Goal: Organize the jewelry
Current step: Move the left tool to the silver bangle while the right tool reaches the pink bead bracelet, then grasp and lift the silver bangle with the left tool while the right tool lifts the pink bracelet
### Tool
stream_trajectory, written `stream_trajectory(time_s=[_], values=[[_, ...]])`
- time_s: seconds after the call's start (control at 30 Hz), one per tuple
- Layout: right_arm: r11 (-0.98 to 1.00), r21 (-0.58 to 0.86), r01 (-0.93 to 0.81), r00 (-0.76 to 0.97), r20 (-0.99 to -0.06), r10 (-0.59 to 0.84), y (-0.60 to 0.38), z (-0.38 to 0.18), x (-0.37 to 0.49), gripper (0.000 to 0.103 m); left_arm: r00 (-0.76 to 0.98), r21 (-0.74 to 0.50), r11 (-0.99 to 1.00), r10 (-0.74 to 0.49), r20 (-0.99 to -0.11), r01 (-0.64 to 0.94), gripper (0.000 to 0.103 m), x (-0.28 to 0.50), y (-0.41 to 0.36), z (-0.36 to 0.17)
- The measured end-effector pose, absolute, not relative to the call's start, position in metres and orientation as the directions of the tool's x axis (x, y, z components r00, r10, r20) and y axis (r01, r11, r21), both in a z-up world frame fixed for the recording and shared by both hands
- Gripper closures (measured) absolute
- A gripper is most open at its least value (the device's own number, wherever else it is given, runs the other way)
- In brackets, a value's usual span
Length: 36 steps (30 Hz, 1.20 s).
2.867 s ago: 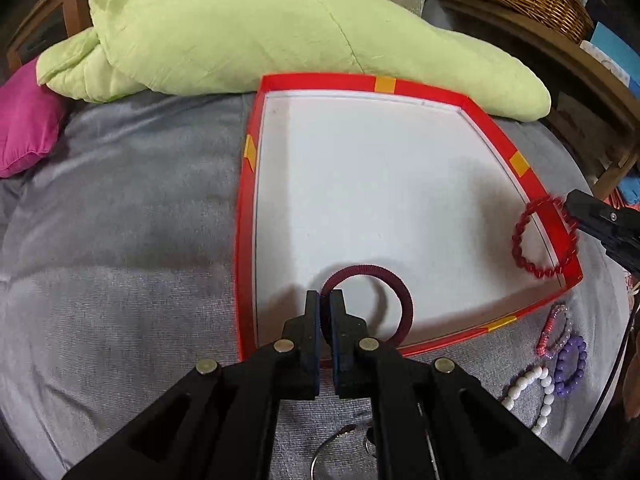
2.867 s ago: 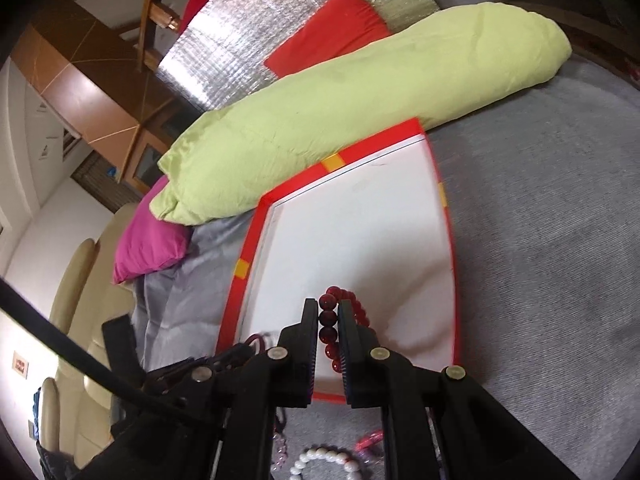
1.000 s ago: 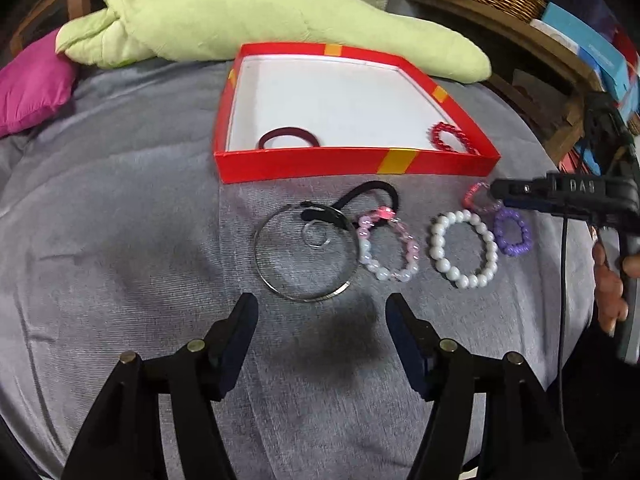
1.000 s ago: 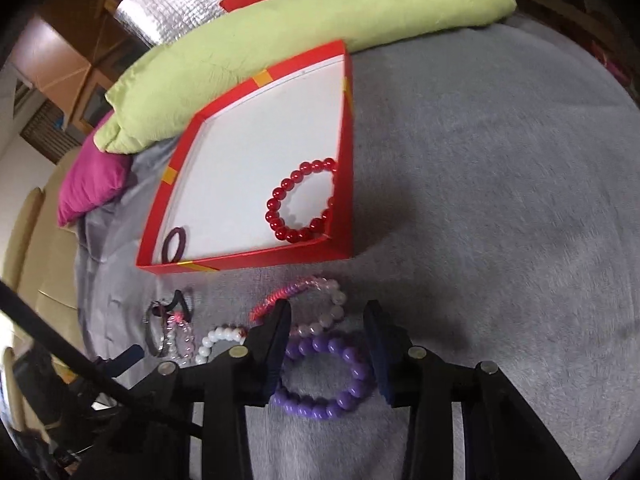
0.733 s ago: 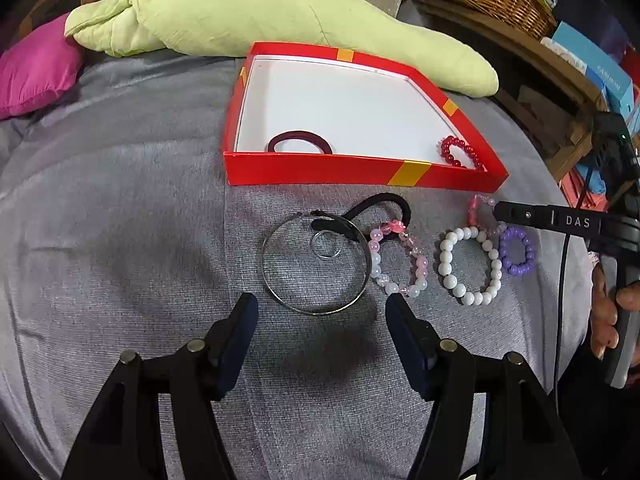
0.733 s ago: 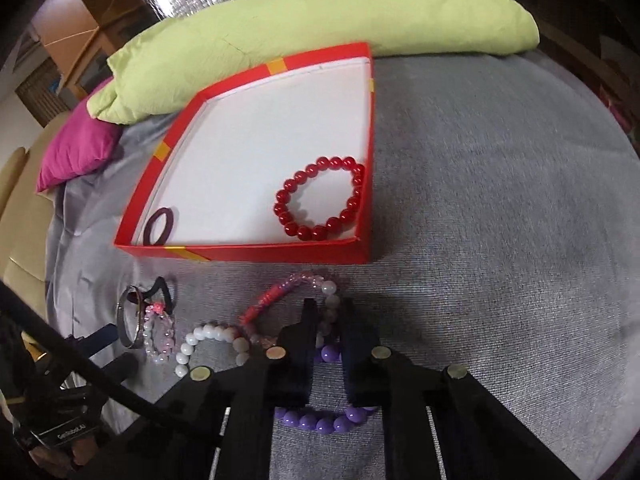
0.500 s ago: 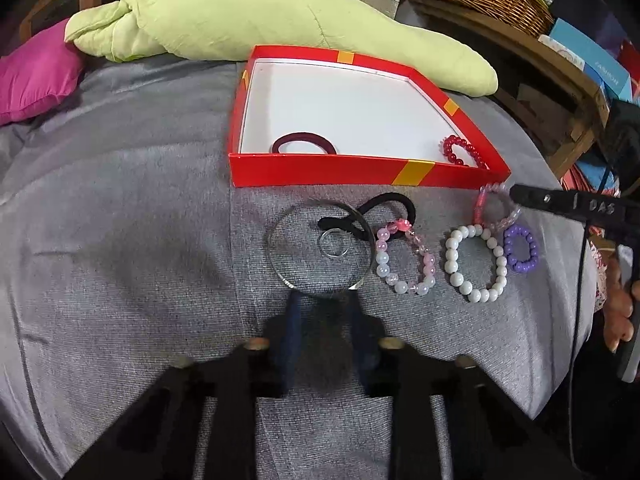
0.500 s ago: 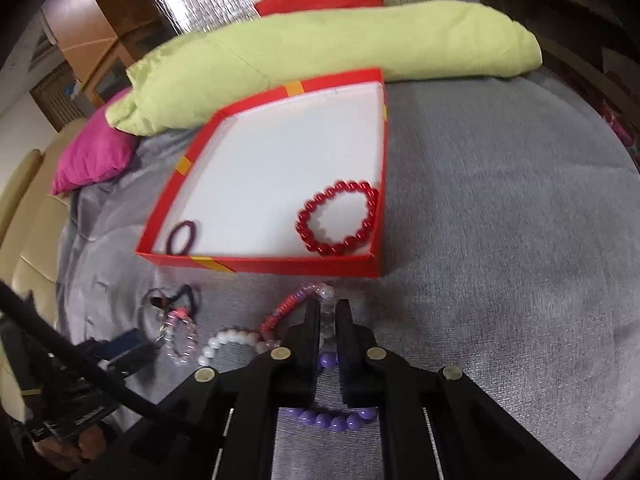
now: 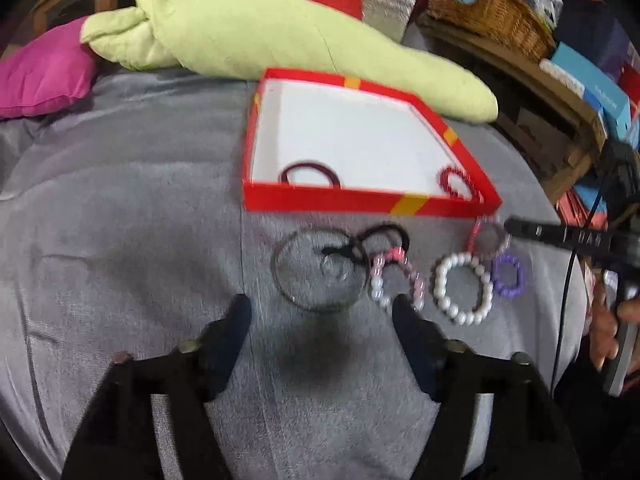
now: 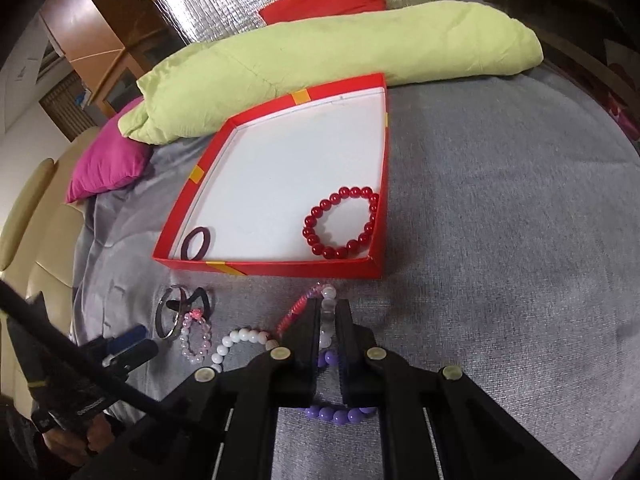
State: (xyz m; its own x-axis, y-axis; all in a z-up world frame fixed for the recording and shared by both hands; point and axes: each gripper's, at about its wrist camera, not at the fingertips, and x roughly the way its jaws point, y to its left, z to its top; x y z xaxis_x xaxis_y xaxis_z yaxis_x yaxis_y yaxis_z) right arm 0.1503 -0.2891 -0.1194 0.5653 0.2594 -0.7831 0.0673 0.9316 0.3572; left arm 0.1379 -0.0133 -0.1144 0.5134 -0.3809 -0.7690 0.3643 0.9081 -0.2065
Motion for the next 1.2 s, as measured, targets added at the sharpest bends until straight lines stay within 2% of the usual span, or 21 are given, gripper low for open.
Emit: stream_trajectory(time_s=[0.2,0.27,0.33,0.4,0.5,0.57,0.6,0.63,0.67,0.7,0.83,0.97,1.07,1.2], values=[[0.911,0.403,0.089,0.559,-0.777,0.289,-0.296,-0.123,0.153,0.093,0.494,-0.153,0.916,-0.334,-0.803,0.372,0.029,0.148,-0.028,-0.123],[0.896,0.430,0.110,0.555,-0.774,0.303,-0.303,-0.126,0.154,0.088,0.487,-0.146,0.918,-0.324,-0.811,0.369,0.029,0.151,-0.031,-0.126],[0.881,0.455,0.130,0.548,-0.773,0.318,-0.308,-0.129,0.156,0.071,0.485,-0.163,0.920,-0.331,-0.809,0.356,0.029,0.155,-0.030,-0.128],[0.873,0.467,0.143,0.546,-0.772,0.324,-0.310,-0.131,0.156,0.067,0.487,-0.186,0.919,-0.346,-0.802,0.347,0.029,0.156,-0.028,-0.129],[0.886,0.441,0.145,0.544,-0.783,0.301,-0.307,-0.133,0.159,0.067,0.489,-0.197,0.918,-0.355,-0.797,0.345,0.029,0.157,-0.028,-0.130],[0.897,0.415,0.154,0.529,-0.801,0.280,-0.303,-0.138,0.164,0.067,0.495,-0.186,0.917,-0.352,-0.794,0.354,0.035,0.156,-0.029,-0.131],[0.904,0.398,0.157,0.518,-0.813,0.268,-0.301,-0.141,0.166,0.067,0.499,-0.170,0.918,-0.342,-0.796,0.358,0.043,0.155,-0.030,-0.131],[0.916,0.370,0.156,0.504,-0.827,0.248,-0.297,-0.144,0.168,0.071,0.502,-0.156,0.919,-0.332,-0.798,0.361,0.048,0.154,-0.030,-0.132],[0.935,0.324,0.144,0.509,-0.835,0.211,-0.291,-0.143,0.169,0.077,0.502,-0.149,0.919,-0.329,-0.800,0.364,0.048,0.154,-0.030,-0.133],[0.953,0.276,0.126,0.512,-0.841,0.176,-0.284,-0.141,0.169,0.095,0.504,-0.148,0.919,-0.329,-0.798,0.366,0.048,0.153,-0.030,-0.133],[0.976,0.199,0.084,0.519,-0.845,0.127,-0.269,-0.138,0.168,0.094,0.509,-0.139,0.918,-0.327,-0.797,0.372,0.048,0.151,-0.029,-0.133],[0.971,0.218,0.096,0.542,-0.830,0.133,-0.275,-0.134,0.164,0.094,0.518,-0.124,0.923,-0.312,-0.796,0.365,0.048,0.149,-0.024,-0.132],[0.966,0.235,0.106,0.551,-0.823,0.140,-0.282,-0.131,0.162,0.094,0.523,-0.132,0.924,-0.315,-0.792,0.358,0.058,0.148,-0.017,-0.130],[0.963,0.252,0.101,0.561,-0.813,0.153,-0.286,-0.127,0.158,0.094,0.534,-0.125,0.931,-0.304,-0.789,0.344,0.058,0.145,-0.010,-0.127]])
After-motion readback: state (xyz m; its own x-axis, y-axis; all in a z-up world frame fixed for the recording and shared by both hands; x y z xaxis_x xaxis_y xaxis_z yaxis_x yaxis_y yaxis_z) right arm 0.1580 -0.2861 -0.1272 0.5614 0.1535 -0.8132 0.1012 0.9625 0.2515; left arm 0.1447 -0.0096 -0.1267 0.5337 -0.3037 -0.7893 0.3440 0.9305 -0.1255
